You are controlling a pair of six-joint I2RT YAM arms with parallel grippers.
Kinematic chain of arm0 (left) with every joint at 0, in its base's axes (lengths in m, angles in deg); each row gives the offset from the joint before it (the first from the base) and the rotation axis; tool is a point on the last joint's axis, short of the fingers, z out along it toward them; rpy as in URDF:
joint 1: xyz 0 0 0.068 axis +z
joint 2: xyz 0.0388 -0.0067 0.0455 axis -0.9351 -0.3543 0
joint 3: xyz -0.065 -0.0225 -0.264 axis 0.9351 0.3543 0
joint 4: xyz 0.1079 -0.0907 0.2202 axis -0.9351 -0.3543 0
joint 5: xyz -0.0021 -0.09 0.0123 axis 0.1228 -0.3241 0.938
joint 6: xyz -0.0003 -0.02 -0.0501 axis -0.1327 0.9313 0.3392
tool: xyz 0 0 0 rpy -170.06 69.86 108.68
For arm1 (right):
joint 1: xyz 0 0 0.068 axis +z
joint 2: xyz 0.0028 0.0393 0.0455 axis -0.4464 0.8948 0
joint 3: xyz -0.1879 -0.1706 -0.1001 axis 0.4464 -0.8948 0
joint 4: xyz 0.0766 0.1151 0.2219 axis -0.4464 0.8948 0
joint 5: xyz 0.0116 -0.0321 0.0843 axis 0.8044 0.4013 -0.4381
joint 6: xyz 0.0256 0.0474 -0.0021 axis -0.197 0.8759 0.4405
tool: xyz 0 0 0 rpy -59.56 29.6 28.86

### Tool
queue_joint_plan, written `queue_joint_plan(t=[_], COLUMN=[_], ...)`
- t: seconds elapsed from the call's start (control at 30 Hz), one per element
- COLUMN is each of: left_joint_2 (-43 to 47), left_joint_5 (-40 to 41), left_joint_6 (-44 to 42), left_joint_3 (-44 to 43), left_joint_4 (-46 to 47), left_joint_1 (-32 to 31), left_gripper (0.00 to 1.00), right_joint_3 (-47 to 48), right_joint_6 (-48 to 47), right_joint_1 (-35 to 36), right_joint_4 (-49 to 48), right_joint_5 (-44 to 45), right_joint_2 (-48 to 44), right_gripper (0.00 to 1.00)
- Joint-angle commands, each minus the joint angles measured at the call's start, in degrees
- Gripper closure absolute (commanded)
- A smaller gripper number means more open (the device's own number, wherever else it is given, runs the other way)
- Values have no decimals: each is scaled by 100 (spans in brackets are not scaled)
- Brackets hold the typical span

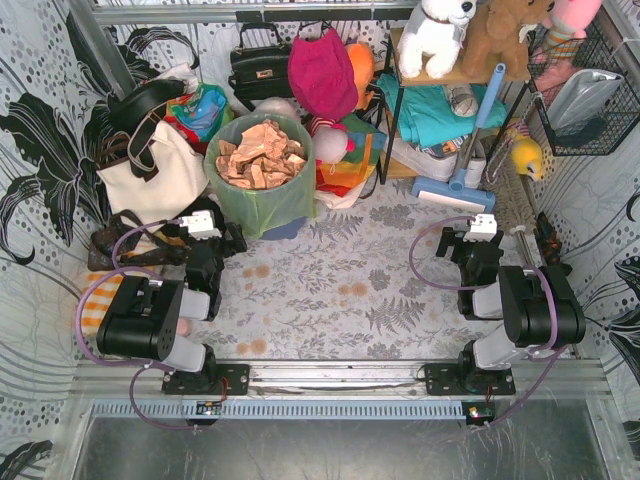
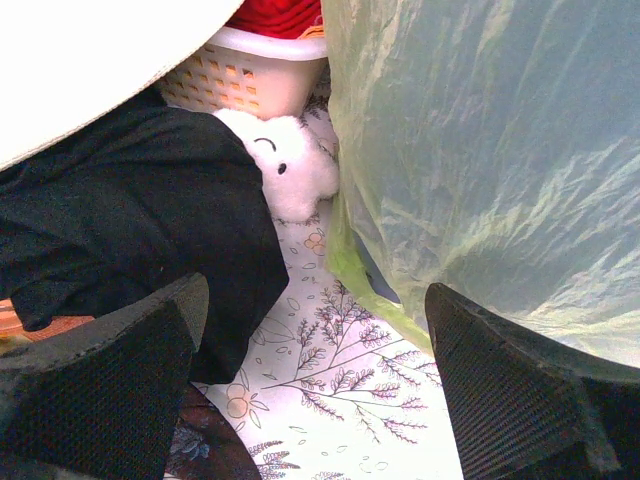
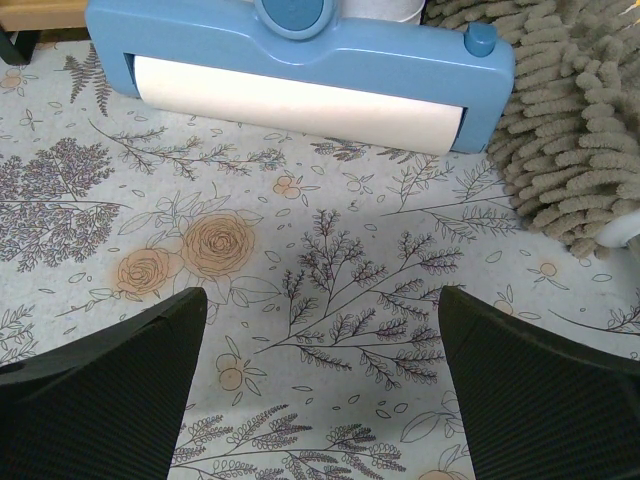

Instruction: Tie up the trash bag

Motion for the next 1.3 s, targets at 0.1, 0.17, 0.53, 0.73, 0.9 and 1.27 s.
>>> queue_joint_plan(t=[0.1, 0.17, 0.53, 0.73, 0.9, 1.27], left_joint_2=[-21, -13, -19, -12, -11, -10], left_joint_5=[-23, -23, -32, -32, -32, -14], left_joint_6=[-53, -53, -44, -53, -62, -77], left_joint_3=[-105, -101, -111, -108, -94, -85], left_joint_4=[231, 226, 208, 219, 240, 258], left_joint_1=[40, 41, 50, 50, 50, 49], left_gripper=[2, 2, 2, 2, 2, 2], right_joint_3=[68, 66, 72, 61, 66, 83], right_joint_6=[16, 23, 16, 17, 15, -6], right_joint_1=[-8, -8, -8, -8, -8, -8], right_joint_4=[-233, -233, -221, -235, -235, -152], right_joint_5=[23, 25, 15, 20, 22, -49], right_joint_2=[-14, -14, -14, -14, -14, -57], right_gripper=[3, 3, 3, 3, 3, 3])
